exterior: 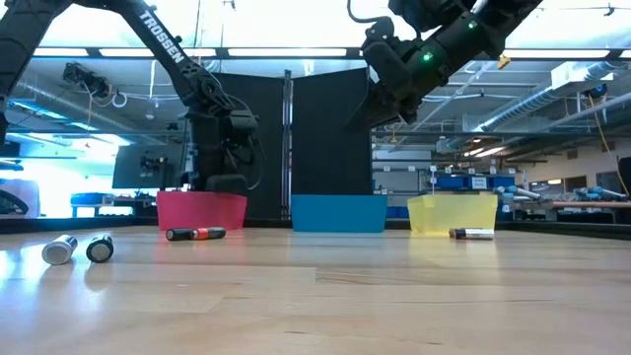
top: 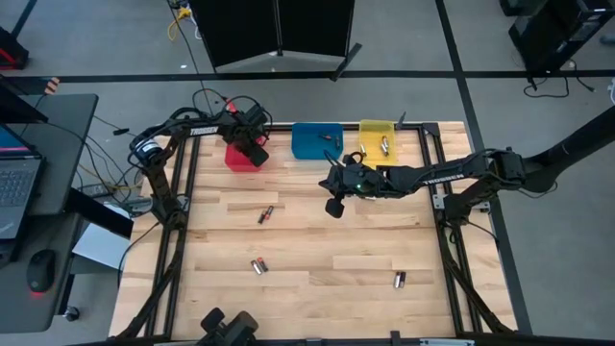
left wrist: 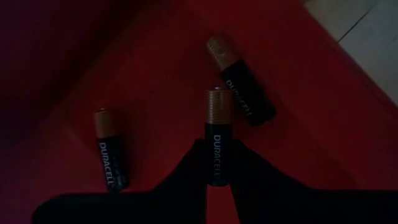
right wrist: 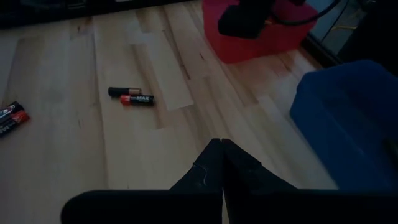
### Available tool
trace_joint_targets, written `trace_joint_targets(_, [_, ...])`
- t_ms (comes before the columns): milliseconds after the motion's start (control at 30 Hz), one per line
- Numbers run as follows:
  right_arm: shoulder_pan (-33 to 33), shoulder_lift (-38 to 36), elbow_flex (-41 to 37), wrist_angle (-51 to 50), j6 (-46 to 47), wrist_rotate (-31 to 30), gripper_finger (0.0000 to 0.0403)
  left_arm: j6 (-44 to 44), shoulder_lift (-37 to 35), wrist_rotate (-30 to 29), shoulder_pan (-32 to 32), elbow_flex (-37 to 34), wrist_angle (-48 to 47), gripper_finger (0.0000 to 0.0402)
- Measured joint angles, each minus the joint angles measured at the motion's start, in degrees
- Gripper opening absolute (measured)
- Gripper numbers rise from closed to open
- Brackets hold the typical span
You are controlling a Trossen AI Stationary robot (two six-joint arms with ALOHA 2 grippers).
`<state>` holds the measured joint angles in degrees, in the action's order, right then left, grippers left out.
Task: Sort batteries
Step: Put the brown battery into the red bin, then put the silver battery into the yellow bin
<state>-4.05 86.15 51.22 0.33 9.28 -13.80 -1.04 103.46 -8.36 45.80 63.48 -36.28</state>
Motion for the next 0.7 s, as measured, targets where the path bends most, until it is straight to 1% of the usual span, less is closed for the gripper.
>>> trace_joint_targets(167, [0.0, 0.0, 0.0, -0.02, 0.25, 0.0, 0.0007, -0.81, 0.0, 0.0, 0.0, 0.0, -0.08, 0.0088])
trace_joint_targets(267, [0.0, 0.0, 0.0, -0.03, 0.26, 0.0, 0.0007, -1.37, -0.75, -0.33, 0.0, 0.0, -0.04, 0.0102])
trace_joint_targets(467, [-0.1, 0.0, 0.0, -0.01, 0.15, 0.0, 0.0007, -1.42, -4.49, -2.87, -0.13, 0.0, 0.29, 0.0109])
trace_joint_targets(700, [-0.31, -0.22, 0.44, -1.07, 0.17, 0.17, 0.0013, -0.46, -10.39, -3.37, -0.54, 0.0, 1.0, 0.011])
